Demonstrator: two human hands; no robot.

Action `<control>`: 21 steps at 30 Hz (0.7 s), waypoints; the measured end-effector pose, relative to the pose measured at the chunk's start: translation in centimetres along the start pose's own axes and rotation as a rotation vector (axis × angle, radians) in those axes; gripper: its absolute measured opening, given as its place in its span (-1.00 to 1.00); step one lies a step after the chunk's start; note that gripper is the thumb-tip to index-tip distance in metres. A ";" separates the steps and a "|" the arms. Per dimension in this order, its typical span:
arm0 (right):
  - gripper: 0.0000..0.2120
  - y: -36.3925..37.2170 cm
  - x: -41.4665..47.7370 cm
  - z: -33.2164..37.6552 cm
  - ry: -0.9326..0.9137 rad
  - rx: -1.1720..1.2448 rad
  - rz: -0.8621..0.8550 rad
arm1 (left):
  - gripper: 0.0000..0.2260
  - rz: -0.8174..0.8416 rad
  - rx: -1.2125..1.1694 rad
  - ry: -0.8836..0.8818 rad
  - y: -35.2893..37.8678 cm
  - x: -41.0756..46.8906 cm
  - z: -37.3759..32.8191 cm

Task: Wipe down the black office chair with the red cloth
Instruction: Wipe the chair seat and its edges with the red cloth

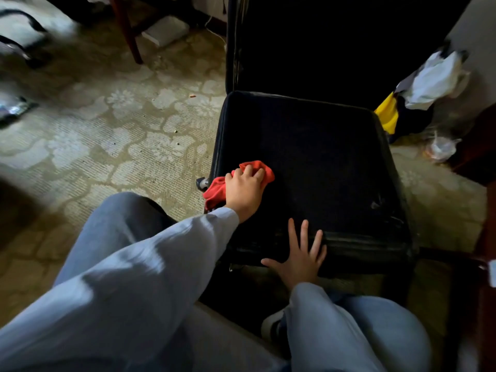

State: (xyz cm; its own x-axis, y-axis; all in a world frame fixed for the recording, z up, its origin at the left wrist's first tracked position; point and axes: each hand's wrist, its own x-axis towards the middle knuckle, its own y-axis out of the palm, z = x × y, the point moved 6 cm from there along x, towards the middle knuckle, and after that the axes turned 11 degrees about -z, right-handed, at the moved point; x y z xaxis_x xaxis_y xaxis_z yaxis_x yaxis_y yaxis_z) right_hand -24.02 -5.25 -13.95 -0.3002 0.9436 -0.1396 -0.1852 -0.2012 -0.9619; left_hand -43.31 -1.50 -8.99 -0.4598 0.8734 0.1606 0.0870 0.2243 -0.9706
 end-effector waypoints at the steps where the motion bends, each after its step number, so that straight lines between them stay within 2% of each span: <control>1: 0.09 0.0 0.0 0.0 -0.006 -0.001 -0.006 | -0.64 -0.004 -0.004 0.041 -0.1 -0.6 -0.5; 5: 0.18 -0.3 -0.2 0.4 -0.044 0.026 -0.119 | -0.72 0.003 -0.053 0.205 0.0 -4.5 -3.1; 7: 0.18 0.0 0.0 0.2 -0.033 0.015 -0.120 | -0.74 -0.017 -0.031 0.313 0.0 -6.8 -4.2; 9: 0.13 -0.4 -0.1 0.1 -0.048 0.026 -0.114 | -0.70 0.008 -0.051 0.412 0.0 -8.6 -5.0; 11: 0.02 -1.5 0.0 -0.6 -0.053 0.088 -0.147 | -0.68 0.098 -0.174 0.454 -0.1 -9.5 -4.8; 14: -0.05 -2.2 0.1 -2.4 -0.087 0.202 -0.067 | -0.74 0.210 -0.480 0.270 -1.1 -8.4 -3.0; 17: -0.05 -3.6 0.8 -4.9 -0.030 0.157 -0.147 | -0.79 0.088 -0.616 0.004 -2.8 -4.6 -0.5; 21: -0.03 -4.2 1.7 -6.5 0.094 0.146 -0.130 | -0.62 -0.091 -0.540 -0.092 -3.3 1.7 2.1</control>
State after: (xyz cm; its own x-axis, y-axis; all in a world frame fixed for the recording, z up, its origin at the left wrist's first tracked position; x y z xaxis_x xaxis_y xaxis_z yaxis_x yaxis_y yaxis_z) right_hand -17.71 -1.09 -11.72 -0.1775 0.9831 -0.0448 -0.3523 -0.1060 -0.9299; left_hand -46.24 -1.65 -5.89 -0.5596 0.8042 0.2001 0.4729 0.5082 -0.7198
